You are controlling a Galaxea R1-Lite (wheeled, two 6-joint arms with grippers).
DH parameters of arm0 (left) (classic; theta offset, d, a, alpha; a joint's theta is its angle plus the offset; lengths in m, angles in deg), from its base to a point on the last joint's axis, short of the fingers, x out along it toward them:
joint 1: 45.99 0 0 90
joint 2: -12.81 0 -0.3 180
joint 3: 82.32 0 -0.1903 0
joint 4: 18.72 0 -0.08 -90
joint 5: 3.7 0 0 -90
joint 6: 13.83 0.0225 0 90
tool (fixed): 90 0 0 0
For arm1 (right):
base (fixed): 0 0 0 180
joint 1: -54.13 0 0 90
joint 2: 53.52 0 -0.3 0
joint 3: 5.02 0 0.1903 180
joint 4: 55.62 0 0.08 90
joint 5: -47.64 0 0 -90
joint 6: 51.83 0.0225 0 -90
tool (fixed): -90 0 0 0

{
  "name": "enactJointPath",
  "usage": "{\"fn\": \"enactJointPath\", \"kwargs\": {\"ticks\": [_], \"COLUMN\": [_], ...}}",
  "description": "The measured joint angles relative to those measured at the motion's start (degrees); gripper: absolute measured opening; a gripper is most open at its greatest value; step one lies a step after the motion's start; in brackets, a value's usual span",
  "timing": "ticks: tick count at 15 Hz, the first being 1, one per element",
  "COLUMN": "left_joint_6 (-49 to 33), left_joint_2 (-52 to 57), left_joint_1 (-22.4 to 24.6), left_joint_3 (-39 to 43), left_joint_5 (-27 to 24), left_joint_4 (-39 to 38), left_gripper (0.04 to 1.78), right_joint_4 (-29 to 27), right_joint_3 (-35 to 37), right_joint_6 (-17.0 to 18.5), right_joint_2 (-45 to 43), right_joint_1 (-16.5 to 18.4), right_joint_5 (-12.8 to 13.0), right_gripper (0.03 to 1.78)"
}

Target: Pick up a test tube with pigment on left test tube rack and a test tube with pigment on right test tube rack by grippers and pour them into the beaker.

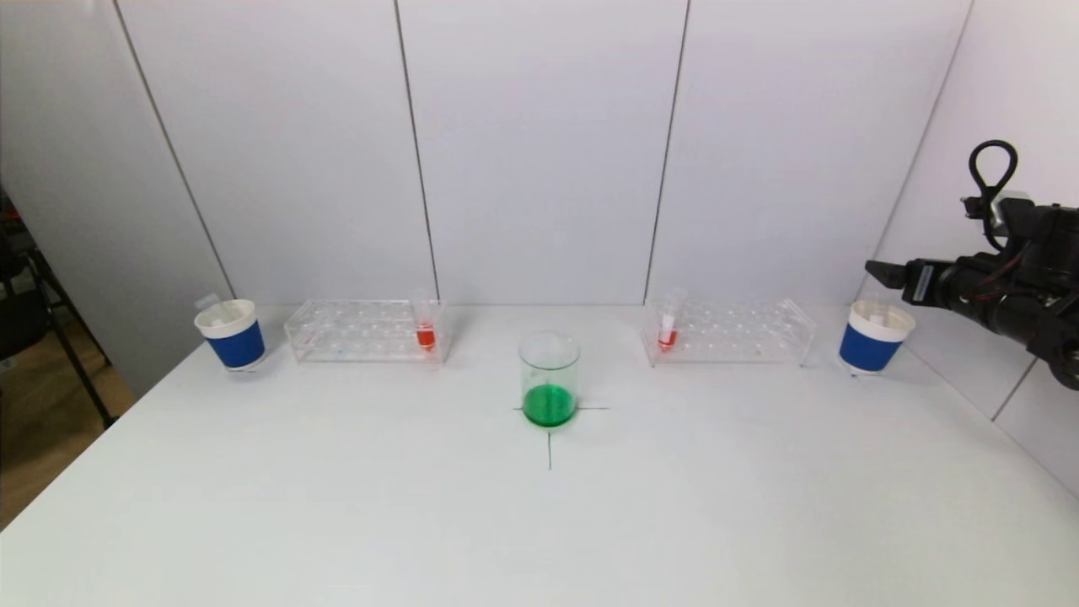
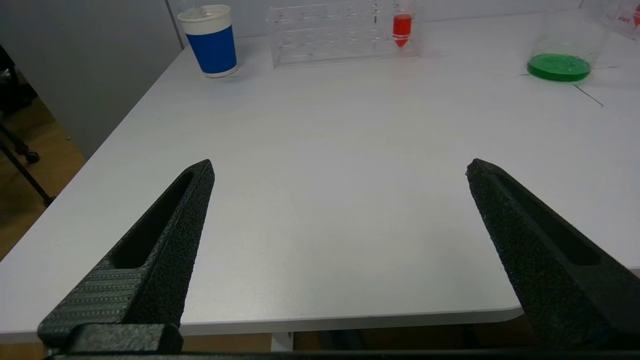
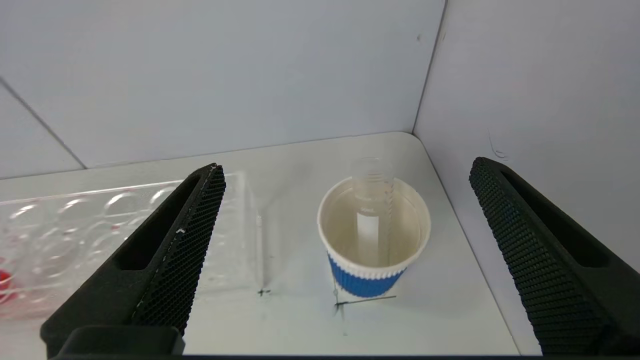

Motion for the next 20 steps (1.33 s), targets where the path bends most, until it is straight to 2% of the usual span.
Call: {"fn": "enactJointPath", "kwargs": {"ticks": [4,10,13,15,20], "left_joint_6": [0.0,0.0,0.0,0.0,0.0], "left_joint_2": [0.0,0.0,0.0,0.0,0.0], "left_joint_1": [0.0,0.0,0.0,0.0,0.0], "left_joint_3": [0.0,0.0,0.0,0.0,0.0], "left_joint_5": [0.0,0.0,0.0,0.0,0.0], "left_joint_4": [0.0,0.0,0.0,0.0,0.0], "left_gripper": [1.76,1.76,1.76,1.76,1.76], "right_joint_4": [-0.1,-3.2,-11.1,-17.6,-37.7], "right_joint_3": [15.0,34.2,39.4,41.1,42.4], "right_joint_6": [0.0,0.2,0.4,0.9,1.8], "right_joint_2": [-15.7,-41.9,-55.2,-63.7,-85.5], "right_joint_1": [-2.7,-5.9,-7.4,-8.0,-8.5], "right_joint_5": [2.4,2.9,2.1,0.5,-3.4], "right_gripper": [1.78,1.78,1.78,1.78,1.78]}}
